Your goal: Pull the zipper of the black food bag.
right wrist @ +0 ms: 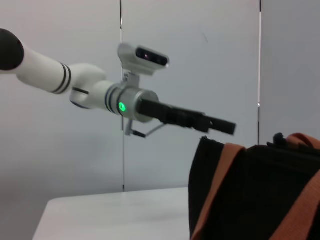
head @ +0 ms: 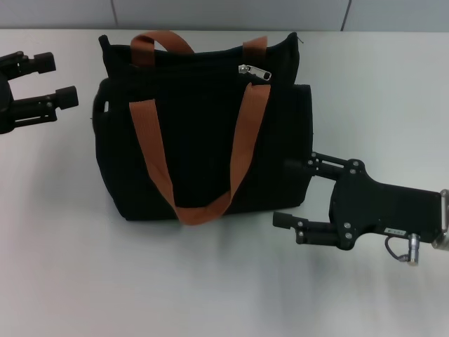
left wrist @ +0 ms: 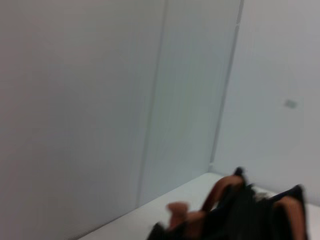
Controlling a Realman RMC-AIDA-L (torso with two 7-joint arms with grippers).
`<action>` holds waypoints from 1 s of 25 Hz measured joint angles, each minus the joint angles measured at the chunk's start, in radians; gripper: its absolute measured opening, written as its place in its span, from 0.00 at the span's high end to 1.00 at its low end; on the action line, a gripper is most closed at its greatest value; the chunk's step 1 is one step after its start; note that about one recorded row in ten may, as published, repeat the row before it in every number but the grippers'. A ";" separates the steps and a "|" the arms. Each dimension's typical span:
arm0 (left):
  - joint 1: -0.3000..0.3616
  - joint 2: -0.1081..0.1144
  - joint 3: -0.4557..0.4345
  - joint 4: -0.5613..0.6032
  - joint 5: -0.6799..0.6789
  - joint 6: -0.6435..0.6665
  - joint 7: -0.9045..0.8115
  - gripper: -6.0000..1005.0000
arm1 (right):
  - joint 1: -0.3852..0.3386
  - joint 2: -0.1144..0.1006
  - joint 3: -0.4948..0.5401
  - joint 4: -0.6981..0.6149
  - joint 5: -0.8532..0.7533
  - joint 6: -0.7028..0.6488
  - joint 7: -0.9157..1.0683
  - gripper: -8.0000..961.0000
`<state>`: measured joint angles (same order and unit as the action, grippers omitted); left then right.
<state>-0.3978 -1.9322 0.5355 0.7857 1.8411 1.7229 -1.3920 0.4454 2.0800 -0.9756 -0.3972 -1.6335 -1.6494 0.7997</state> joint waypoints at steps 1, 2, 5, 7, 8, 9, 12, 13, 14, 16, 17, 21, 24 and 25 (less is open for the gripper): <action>-0.011 0.011 -0.008 0.015 0.007 0.060 -0.029 0.17 | 0.004 0.000 0.000 0.000 0.000 0.014 0.001 0.20; -0.015 0.012 -0.009 0.018 0.003 0.094 -0.033 0.17 | 0.004 0.000 0.000 0.000 0.000 0.014 0.001 0.20; -0.019 0.013 -0.012 0.020 -0.001 0.125 -0.035 0.17 | 0.011 0.000 0.000 0.003 0.000 0.023 0.001 0.20; -0.023 -0.007 -0.013 0.012 -0.008 0.250 0.008 0.17 | 0.018 0.001 0.000 0.009 0.000 0.024 0.001 0.20; -0.021 -0.015 -0.013 0.009 -0.008 0.268 0.023 0.17 | 0.022 0.002 0.000 0.013 0.000 0.023 0.002 0.20; -0.021 -0.015 -0.013 0.009 -0.008 0.268 0.023 0.17 | 0.026 0.002 0.000 0.019 0.000 0.022 0.004 0.20; -0.011 -0.040 -0.001 0.003 -0.009 0.285 0.066 0.17 | 0.034 0.003 -0.008 0.033 0.001 0.012 0.007 0.20; 0.002 -0.055 0.019 -0.008 -0.007 0.285 0.097 0.17 | 0.036 0.003 -0.010 0.040 0.000 0.008 0.007 0.20; 0.002 -0.055 0.019 -0.008 -0.007 0.285 0.097 0.17 | 0.040 0.003 -0.012 0.056 -0.006 -0.001 0.008 0.20; 0.034 -0.071 0.109 -0.132 -0.001 0.284 0.234 0.17 | 0.041 0.002 -0.013 0.069 -0.019 -0.008 0.009 0.20; 0.034 -0.071 0.109 -0.132 -0.001 0.284 0.234 0.17 | 0.041 0.002 -0.013 0.069 -0.019 -0.008 0.009 0.20; 0.064 -0.080 0.152 -0.270 0.045 0.228 0.416 0.17 | 0.037 0.003 -0.019 0.096 -0.075 -0.018 0.008 0.20; 0.071 -0.085 0.154 -0.294 0.084 0.191 0.459 0.17 | 0.038 0.003 -0.024 0.110 -0.091 -0.004 0.003 0.20; 0.076 -0.091 0.153 -0.301 0.103 0.169 0.480 0.17 | 0.038 0.003 -0.026 0.113 -0.100 0.005 0.002 0.20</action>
<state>-0.3215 -2.0232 0.6882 0.4849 1.9444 1.8917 -0.9121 0.4837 2.0833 -1.0019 -0.2845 -1.7334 -1.6439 0.8021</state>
